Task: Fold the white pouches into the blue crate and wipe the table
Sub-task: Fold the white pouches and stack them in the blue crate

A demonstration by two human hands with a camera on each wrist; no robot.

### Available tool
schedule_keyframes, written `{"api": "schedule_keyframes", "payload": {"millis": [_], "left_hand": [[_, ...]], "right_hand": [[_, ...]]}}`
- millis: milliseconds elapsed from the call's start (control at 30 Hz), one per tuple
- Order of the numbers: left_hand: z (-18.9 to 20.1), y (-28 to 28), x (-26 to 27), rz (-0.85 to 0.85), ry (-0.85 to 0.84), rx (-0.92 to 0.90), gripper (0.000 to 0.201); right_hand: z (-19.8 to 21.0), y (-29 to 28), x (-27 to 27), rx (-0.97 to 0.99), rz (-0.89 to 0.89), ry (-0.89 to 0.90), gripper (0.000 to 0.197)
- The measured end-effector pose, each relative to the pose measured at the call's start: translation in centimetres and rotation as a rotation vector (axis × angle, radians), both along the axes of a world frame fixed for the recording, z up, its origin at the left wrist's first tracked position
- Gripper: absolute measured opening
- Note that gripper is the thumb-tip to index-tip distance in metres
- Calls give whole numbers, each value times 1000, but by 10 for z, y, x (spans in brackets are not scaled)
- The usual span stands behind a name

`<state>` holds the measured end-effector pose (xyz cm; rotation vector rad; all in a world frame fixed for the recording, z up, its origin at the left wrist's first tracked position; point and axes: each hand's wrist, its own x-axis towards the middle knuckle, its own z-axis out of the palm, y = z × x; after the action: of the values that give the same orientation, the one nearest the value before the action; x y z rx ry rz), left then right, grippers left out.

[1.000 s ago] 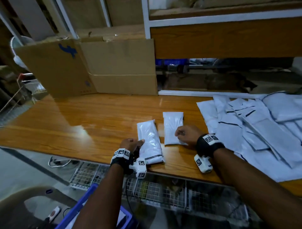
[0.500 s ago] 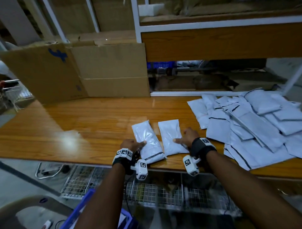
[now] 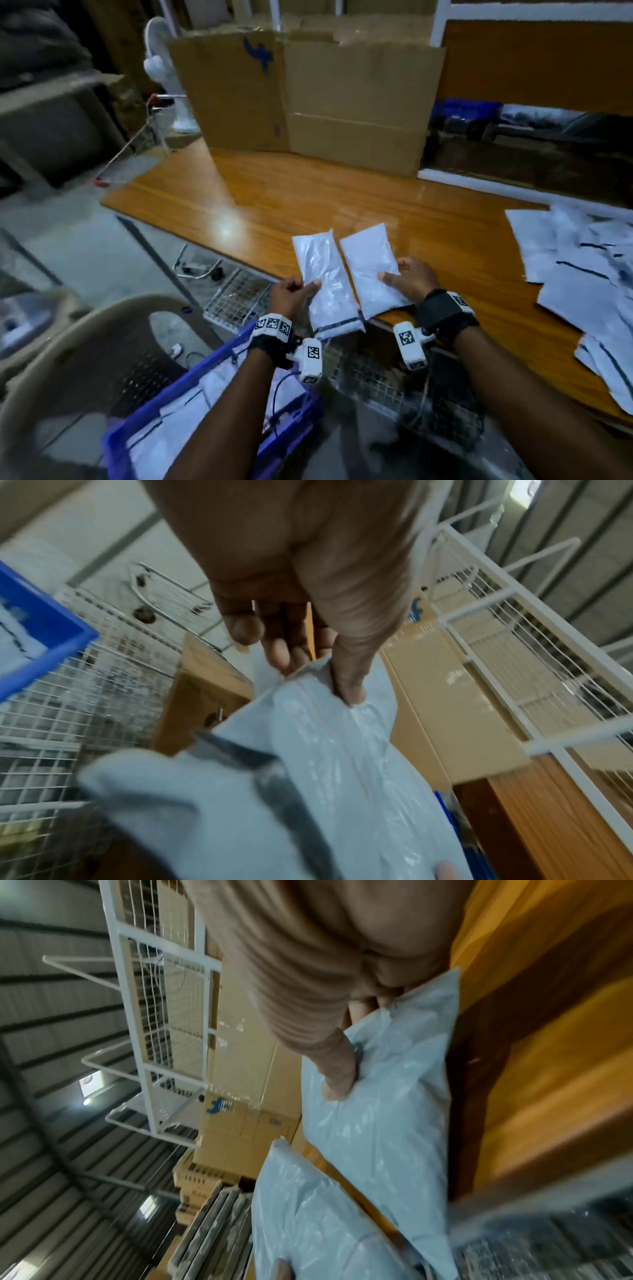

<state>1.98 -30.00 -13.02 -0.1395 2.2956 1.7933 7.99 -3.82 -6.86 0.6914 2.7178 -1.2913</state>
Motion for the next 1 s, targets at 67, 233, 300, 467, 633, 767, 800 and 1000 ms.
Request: {"api": "schedule_keyframes", "payload": {"millis": [67, 233, 300, 467, 633, 767, 800, 1000], "left_hand": [[-7, -28, 7, 65, 4, 33, 34], [-25, -101, 28, 237, 4, -35, 40], [-40, -134, 35, 316, -9, -61, 49], [-57, -209, 69, 458, -67, -106, 33], [-109, -282, 107, 536, -234, -152, 34], [-153, -328, 135, 609, -390, -214, 44], [-152, -334, 142, 615, -410, -221, 35], [-197, -386, 167, 578, -636, -291, 35]], "right_hand": [[-4, -26, -8, -64, 24, 23, 48], [-20, -97, -20, -41, 140, 86, 36], [-30, -124, -23, -27, 212, 103, 33], [-66, -192, -30, -75, 388, -8, 30], [-122, -268, -24, -133, 455, -147, 16], [-174, -316, -19, -103, 537, -272, 20], [-182, -327, -16, -82, 551, -303, 26], [-240, -387, 2, -38, 628, -486, 29]]}}
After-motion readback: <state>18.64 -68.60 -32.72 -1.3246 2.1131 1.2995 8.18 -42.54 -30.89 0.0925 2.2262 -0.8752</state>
